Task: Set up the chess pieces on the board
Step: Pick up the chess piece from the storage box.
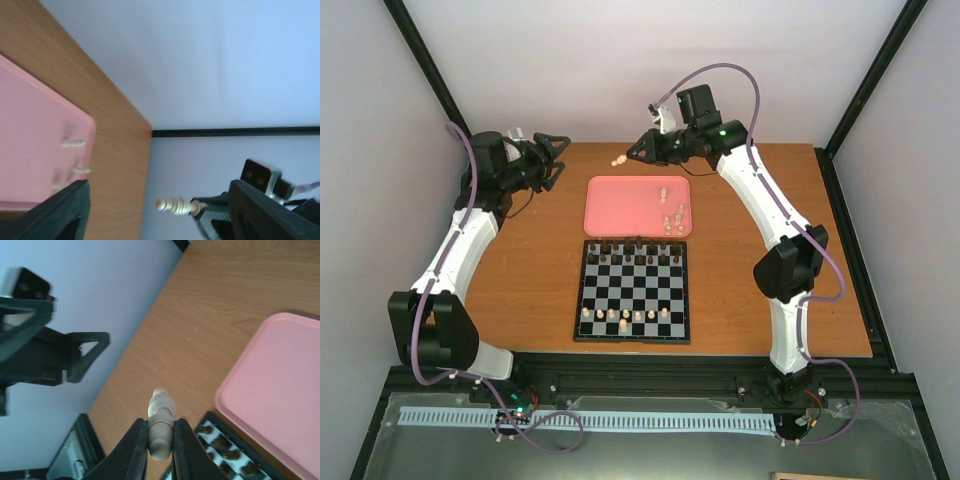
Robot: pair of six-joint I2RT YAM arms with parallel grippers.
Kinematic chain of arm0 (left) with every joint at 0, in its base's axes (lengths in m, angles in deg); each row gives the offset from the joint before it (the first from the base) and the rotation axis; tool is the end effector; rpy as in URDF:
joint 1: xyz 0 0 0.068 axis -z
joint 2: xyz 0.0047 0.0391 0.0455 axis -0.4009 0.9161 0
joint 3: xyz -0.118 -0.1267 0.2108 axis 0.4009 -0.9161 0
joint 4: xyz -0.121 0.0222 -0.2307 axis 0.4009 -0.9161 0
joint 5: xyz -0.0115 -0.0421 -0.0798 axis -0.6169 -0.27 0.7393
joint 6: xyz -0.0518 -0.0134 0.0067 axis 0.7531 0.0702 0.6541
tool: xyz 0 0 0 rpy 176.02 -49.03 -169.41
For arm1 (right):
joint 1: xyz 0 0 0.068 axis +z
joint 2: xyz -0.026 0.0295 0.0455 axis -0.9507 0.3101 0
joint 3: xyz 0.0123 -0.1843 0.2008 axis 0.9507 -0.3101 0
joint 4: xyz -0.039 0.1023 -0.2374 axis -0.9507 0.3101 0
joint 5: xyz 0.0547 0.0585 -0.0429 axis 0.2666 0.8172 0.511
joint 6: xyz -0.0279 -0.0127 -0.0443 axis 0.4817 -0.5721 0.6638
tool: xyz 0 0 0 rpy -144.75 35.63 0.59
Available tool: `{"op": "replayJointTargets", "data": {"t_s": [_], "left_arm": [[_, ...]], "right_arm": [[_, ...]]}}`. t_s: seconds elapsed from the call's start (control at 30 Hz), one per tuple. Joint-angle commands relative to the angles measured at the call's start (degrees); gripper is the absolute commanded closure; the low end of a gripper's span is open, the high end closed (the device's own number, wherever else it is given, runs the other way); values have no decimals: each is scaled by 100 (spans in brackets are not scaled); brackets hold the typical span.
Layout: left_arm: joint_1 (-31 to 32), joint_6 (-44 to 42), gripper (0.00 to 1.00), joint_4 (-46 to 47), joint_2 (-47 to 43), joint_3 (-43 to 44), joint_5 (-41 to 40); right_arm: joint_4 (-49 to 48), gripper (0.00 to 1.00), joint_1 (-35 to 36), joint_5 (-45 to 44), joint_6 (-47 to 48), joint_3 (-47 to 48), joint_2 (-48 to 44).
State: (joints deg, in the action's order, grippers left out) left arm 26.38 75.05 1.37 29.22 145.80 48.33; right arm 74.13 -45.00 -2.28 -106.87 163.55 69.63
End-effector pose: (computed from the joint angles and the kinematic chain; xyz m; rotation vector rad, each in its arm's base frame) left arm 0.3321 -0.0360 0.3522 -0.6999 1.9862 -1.3482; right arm 0.3991 0.2268 0.3802 -0.4876 2.3099 1.1637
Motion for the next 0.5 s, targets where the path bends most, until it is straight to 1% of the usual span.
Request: {"op": "replayJointTargets", "data": {"t_s": [0.0,0.2,0.33,0.47], "left_arm": [[51,1313,25,1038,73,26,167],[183,1733,35,1380,93,26,151],[256,2059,35,1635,192,162,217],[413,2441,35,1893,251,281,165]], "right_arm": [[-571,89,-58,760,-627,-69,-473],[-1225,89,-53,1176,-1317,-52,-595],[-1577,89,-40,1384,-1653,-46,-581],[-1634,90,-5,1460,-1784,117,-464]]}}
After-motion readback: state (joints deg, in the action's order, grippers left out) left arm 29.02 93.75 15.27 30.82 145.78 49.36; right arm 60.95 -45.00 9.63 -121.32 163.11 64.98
